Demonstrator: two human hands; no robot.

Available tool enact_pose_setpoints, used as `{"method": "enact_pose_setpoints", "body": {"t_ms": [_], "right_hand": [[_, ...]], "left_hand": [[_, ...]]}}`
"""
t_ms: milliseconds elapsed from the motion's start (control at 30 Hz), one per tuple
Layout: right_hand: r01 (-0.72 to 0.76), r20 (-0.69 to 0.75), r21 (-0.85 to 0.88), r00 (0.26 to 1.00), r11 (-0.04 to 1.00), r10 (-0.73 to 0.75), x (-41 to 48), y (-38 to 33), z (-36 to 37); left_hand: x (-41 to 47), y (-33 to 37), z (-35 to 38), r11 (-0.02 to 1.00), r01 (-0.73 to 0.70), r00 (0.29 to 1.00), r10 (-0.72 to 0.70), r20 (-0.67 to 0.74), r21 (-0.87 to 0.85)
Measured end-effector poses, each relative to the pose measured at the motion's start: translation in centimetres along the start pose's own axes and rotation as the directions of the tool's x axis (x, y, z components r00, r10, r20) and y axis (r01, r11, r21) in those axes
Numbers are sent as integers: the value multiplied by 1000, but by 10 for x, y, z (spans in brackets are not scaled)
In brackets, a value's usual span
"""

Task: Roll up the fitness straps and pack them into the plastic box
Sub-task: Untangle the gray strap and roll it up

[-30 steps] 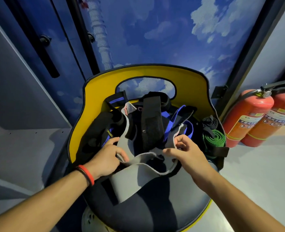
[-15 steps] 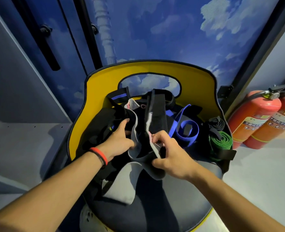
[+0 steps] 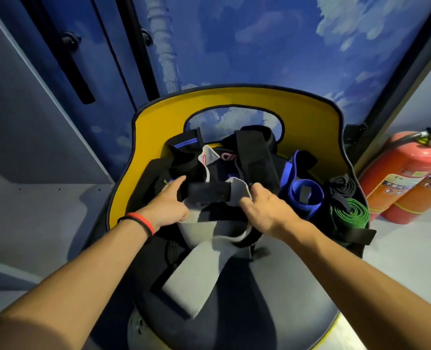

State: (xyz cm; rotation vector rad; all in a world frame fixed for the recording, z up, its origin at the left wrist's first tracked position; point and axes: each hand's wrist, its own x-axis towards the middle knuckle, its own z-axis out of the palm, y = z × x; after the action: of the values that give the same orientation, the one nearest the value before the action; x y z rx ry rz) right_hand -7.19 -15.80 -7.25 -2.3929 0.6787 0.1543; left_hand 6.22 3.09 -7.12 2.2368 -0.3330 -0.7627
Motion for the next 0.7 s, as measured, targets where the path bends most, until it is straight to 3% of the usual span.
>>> {"method": "enact_pose_setpoints", "body": {"t_ms": [100, 167, 233, 367, 467, 533, 600, 700], "right_hand": [[-107, -158, 45, 981, 993, 113, 2, 10, -8], [-156, -208, 249, 955, 956, 210, 3, 13, -14], [-188, -210, 429, 930, 883, 300, 4, 11, -20], [-144, -180, 567, 939, 811, 293, -6, 4, -32], [-178, 9, 831, 952, 528, 307, -21, -1, -35], [-191, 147, 893, 980, 407, 137, -30, -3, -33], [-271, 287, 904, 958, 331, 2, -36, -1, -26], [-319, 354, 890, 934, 325, -54, -37, 9, -23]], "left_hand": [[3, 1, -13, 998, 21, 1000, -21, -1, -57], [2, 3, -22, 995, 63, 998, -61, 29, -78], [-4, 4, -30, 971, 112, 987, -84, 138, -212], [-19, 18, -31, 871, 90, 929, 101, 355, -483], [-28, 28, -23, 804, 60, 885, 232, 405, -592], [-35, 31, -13, 772, 61, 866, 275, 418, -633], [-41, 33, 1, 770, 41, 832, 327, 449, -637], [-51, 35, 17, 794, 6, 767, 386, 513, -608]]}}
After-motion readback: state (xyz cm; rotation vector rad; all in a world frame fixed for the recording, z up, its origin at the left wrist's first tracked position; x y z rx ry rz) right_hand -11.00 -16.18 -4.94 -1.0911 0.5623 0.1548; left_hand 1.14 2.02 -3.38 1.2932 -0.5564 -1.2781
